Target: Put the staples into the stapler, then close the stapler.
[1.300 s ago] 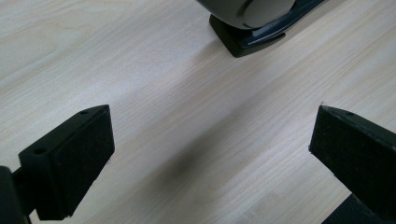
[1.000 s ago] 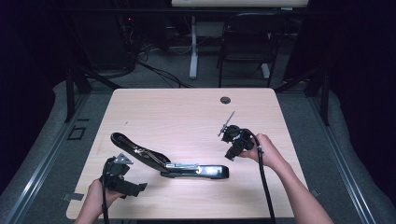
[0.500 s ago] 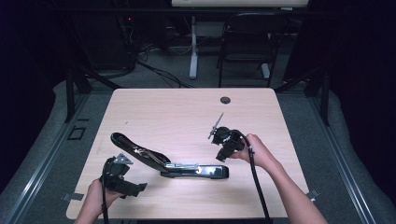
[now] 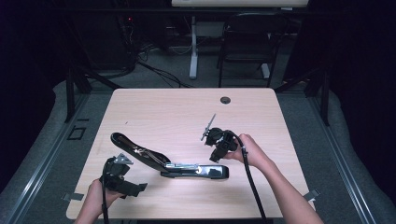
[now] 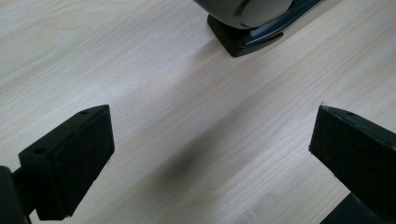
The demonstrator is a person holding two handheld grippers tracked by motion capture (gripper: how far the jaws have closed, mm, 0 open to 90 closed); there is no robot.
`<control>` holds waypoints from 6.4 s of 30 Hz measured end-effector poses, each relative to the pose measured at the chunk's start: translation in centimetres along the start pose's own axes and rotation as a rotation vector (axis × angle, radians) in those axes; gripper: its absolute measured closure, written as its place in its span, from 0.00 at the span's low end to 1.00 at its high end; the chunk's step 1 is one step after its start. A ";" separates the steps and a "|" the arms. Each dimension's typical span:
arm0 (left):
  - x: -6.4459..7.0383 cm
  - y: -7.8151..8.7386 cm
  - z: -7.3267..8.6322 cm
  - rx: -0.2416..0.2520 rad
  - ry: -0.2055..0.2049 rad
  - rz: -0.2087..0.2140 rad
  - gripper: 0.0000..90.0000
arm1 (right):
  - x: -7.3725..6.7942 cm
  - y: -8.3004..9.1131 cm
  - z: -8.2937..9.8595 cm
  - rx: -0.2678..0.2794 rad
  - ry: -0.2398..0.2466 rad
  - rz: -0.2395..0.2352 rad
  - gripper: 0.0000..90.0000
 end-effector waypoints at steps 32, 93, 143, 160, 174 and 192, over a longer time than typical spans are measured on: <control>0.0 -0.1 0.0 -0.002 -0.001 0.005 0.00 | -2.3 -1.2 -4.2 0.040 0.091 -0.055 0.87; 0.0 -0.2 0.1 -0.019 -0.011 0.006 0.00 | -3.8 -3.4 -5.7 -0.004 0.255 -0.069 0.87; -0.1 0.0 0.0 -0.007 -0.004 0.000 0.00 | -2.3 -1.2 -4.2 0.098 0.162 0.002 0.64; -0.1 -0.1 -0.3 0.002 0.003 -0.017 0.00 | -1.3 0.0 1.0 0.185 -0.040 0.136 0.38; -0.4 0.2 -0.4 0.006 0.013 -0.021 0.00 | -1.9 -0.7 4.0 0.176 -0.133 0.146 0.24; -1.9 1.1 -1.1 0.077 0.075 -0.113 0.17 | -1.9 0.9 4.6 0.226 -0.209 0.243 0.23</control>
Point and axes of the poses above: each handheld gripper's, and its own axes: y roughly backward along the jaws, z roughly out of its underside, x roughly to its right, the point moved 8 cm from there along -y, roughly forward along the jaws, and after that the axes turned 6 degrees about z, right-handed, at the moved point
